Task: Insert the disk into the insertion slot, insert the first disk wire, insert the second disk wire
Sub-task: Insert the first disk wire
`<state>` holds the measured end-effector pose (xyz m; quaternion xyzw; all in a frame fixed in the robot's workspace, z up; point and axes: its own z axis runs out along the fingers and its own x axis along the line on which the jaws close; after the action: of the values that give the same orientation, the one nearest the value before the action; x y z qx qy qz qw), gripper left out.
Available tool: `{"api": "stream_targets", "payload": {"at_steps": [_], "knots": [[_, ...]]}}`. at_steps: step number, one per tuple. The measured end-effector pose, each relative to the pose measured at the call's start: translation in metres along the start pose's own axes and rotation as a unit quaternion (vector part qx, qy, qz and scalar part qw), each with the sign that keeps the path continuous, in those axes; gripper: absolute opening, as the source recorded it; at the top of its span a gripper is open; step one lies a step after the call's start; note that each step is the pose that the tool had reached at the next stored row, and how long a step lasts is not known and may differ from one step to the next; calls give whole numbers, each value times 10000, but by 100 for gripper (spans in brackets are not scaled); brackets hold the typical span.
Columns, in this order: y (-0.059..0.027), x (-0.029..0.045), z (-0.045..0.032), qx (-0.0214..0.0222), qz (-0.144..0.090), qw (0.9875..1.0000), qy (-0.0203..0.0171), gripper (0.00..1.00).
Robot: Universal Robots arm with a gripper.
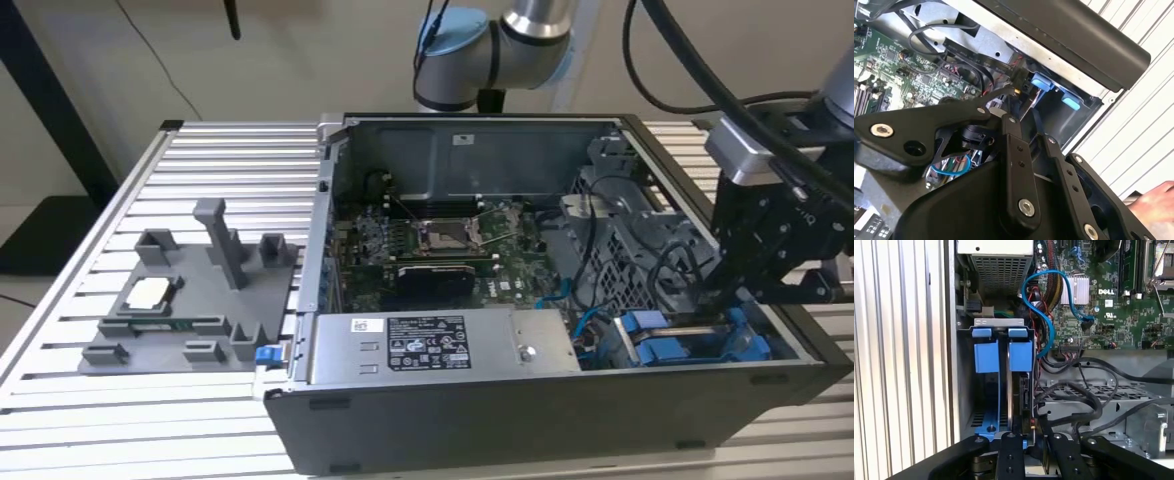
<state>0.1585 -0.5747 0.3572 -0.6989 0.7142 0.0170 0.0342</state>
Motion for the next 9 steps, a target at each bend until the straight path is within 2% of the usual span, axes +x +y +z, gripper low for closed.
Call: {"api": "stream_targets", "payload": {"at_steps": [9], "knots": [[-1,-2,-23,1,12,10000,1,27]]}}
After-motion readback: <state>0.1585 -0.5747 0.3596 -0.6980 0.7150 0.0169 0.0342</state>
